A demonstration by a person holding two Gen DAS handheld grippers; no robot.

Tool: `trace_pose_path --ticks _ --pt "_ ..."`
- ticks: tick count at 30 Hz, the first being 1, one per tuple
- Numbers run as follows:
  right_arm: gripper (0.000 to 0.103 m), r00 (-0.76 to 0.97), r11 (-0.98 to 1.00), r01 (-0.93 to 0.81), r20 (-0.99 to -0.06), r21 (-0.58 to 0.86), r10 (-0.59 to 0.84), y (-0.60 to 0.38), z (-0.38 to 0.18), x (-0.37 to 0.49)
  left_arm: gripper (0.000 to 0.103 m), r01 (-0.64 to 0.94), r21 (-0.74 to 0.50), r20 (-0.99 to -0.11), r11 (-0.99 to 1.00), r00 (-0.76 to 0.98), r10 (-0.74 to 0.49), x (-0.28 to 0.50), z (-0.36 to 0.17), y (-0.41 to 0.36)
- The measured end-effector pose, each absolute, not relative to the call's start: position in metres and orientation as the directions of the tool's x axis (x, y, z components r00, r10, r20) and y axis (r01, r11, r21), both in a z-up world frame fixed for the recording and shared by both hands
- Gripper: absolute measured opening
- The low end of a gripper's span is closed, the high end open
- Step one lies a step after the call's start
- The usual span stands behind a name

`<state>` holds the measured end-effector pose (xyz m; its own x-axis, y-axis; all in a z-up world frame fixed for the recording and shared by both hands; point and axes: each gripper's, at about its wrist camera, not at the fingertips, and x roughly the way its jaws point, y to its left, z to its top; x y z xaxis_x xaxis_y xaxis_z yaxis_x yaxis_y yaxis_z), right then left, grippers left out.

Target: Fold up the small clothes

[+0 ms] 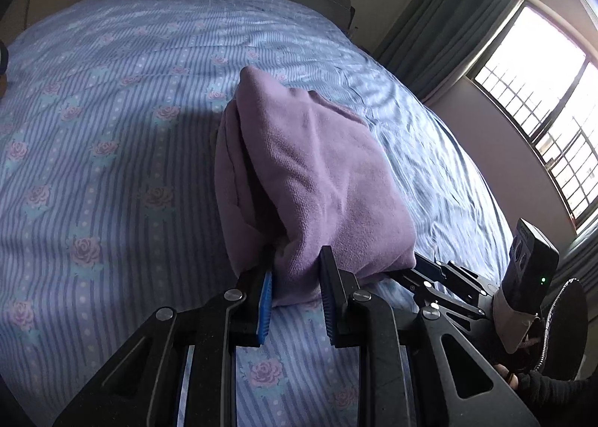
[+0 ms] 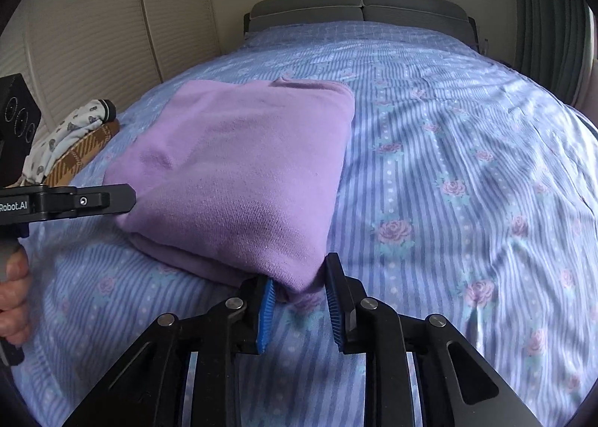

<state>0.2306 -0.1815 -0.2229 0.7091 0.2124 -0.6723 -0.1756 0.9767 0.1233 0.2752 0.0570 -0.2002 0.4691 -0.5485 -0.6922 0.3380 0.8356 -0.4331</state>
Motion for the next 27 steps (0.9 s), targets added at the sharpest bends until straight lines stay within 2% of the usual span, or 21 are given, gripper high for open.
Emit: trace_pose_path --ticks 1,3,4,5,7,11,16,18,22,27 --pt "0.029 0.713 0.975 -0.180 -0.665 0.132 0.222 -0.183 -0.220 0.229 0.025 0.337 -0.423 -0.693 0.841 0.478 -0.540 0.274 -0.194 0.055" --pt "0.048 0.733 0.978 -0.163 -0.647 0.132 0.209 -0.186 -0.212 0.221 0.034 0.356 -0.410 -0.683 0.840 0.490 -0.541 0.274 -0.178 0.052" --pt "0.050 0.745 0.978 -0.157 -0.634 0.134 0.207 -0.189 -0.207 0.217 0.042 0.367 -0.406 -0.674 0.837 0.498 -0.545 0.274 -0.169 0.050" --pt "0.054 0.755 0.975 -0.162 -0.617 0.150 0.220 -0.192 -0.201 0.213 0.045 0.378 -0.401 -0.664 0.835 0.508 -0.548 0.275 -0.161 0.049" --pt "0.056 0.782 0.967 -0.176 -0.570 0.187 0.252 -0.201 -0.187 0.205 0.046 0.397 -0.392 -0.653 0.830 0.515 -0.555 0.282 -0.147 0.047" --pt "0.072 0.836 0.957 -0.181 -0.476 0.227 0.271 -0.218 -0.156 0.202 0.046 0.378 -0.370 -0.677 0.849 0.517 -0.525 0.315 -0.136 0.046" --pt "0.072 0.836 0.959 -0.151 -0.487 0.239 0.253 -0.223 -0.144 0.241 0.045 0.295 -0.373 -0.743 0.880 0.473 -0.474 0.364 -0.160 0.048" --pt "0.072 0.825 0.958 -0.146 -0.503 0.246 0.255 -0.222 -0.146 0.259 0.040 0.268 -0.381 -0.760 0.885 0.455 -0.465 0.377 -0.172 0.049" --pt "0.072 0.785 0.954 -0.126 -0.561 0.272 0.264 -0.219 -0.161 0.293 0.015 0.258 -0.408 -0.754 0.875 0.446 -0.483 0.385 -0.184 0.053" --pt "0.069 0.743 0.930 -0.102 -0.595 0.352 0.306 -0.220 -0.181 0.315 0.014 0.239 -0.394 -0.743 0.888 0.486 -0.460 0.382 -0.186 0.061"
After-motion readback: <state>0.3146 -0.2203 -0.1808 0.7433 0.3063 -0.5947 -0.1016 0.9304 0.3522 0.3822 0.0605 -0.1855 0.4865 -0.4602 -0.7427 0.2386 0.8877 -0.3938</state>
